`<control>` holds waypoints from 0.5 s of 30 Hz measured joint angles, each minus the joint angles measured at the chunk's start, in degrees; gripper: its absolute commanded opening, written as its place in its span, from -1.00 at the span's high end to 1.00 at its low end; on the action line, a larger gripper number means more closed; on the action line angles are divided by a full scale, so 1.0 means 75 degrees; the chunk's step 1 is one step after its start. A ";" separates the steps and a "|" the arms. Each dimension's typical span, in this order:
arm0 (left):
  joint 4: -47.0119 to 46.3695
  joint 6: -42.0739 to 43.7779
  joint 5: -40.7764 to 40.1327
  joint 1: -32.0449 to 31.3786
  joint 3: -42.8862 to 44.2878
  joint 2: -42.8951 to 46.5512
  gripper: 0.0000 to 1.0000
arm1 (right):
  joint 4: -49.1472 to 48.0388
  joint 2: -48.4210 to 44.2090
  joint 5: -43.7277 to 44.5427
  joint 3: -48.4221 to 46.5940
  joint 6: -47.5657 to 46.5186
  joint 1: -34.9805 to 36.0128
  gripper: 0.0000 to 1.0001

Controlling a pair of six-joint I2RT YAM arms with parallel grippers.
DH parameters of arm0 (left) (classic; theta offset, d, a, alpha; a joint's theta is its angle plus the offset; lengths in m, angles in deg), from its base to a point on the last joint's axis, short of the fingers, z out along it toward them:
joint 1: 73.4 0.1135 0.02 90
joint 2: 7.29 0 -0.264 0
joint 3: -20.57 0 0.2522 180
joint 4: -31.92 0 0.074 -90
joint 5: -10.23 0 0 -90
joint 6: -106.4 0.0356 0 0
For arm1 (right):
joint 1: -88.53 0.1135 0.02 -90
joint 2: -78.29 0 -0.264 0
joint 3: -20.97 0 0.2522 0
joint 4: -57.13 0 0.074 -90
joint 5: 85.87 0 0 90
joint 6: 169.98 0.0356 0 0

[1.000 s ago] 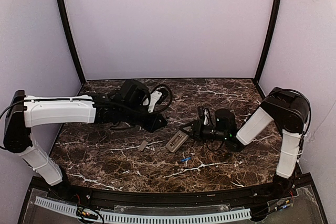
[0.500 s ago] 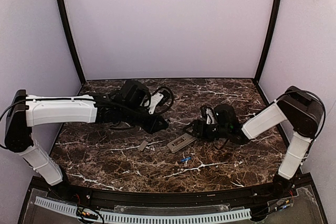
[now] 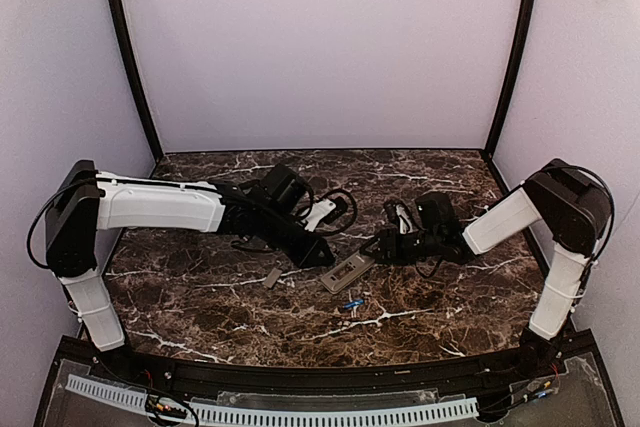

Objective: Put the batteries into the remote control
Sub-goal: Place the remote control without batteries at the center of the board, then load the battery into the battery compartment.

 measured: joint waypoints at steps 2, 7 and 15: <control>0.0003 0.0029 0.0085 0.0000 0.0117 -0.0210 0.99 | -0.0067 0.0137 -0.0227 -0.0082 -0.0050 0.0032 0.00; -0.0029 0.0006 0.0221 0.0000 0.0309 -0.0699 0.98 | -0.0242 0.0347 -0.0557 -0.0149 -0.0090 0.0122 0.09; -0.0274 -0.0198 0.0423 0.0000 0.0641 -0.1437 0.97 | -0.0434 0.0490 -0.0708 -0.0143 0.0035 0.0140 0.25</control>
